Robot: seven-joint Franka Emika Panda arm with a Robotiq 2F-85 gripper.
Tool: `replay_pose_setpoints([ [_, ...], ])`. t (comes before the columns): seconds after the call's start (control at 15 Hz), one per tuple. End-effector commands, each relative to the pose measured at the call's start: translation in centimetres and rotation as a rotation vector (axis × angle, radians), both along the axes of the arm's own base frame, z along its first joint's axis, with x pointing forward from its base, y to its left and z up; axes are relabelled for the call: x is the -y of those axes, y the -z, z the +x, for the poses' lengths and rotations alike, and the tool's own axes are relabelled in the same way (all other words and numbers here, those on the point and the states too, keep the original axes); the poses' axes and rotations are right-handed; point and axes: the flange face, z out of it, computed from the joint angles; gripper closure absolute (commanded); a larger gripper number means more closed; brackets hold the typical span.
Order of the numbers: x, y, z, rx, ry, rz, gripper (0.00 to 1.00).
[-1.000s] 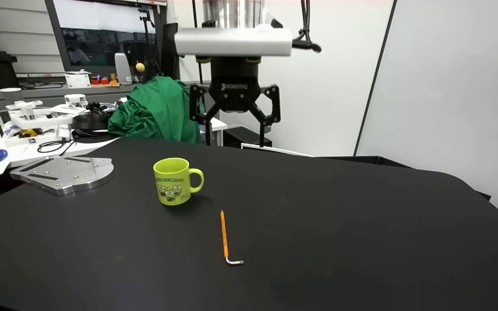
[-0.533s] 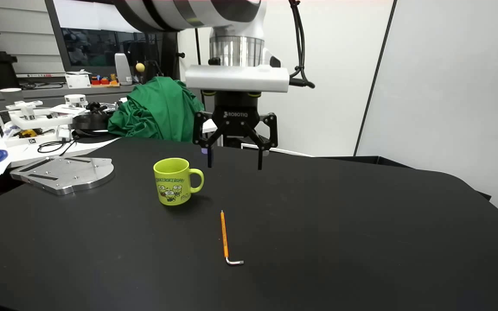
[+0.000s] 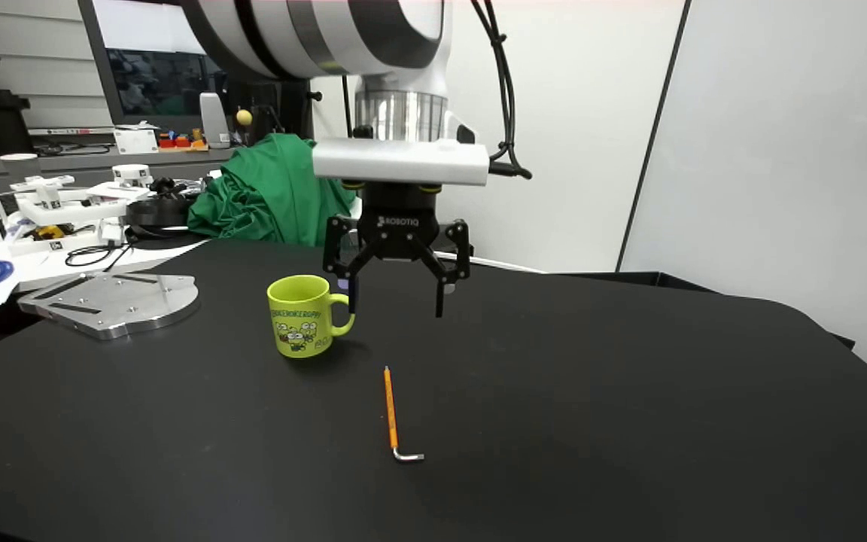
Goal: Pick up the orange object from the table and put it in the cup.
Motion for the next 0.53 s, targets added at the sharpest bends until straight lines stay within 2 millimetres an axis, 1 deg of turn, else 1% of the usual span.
replay_pose_setpoints([
  [0.0,-1.1,3.8,-0.2,-0.065,-0.022,-0.019,0.0],
  [0.13,-1.5,5.8,-0.6,-0.105,-0.04,-0.028,0.0],
  [0.27,-1.5,7.7,-1.1,-0.138,-0.052,-0.036,0.0],
  [0.47,-1.1,9.7,-1.6,-0.13,-0.047,-0.02,0.0],
])
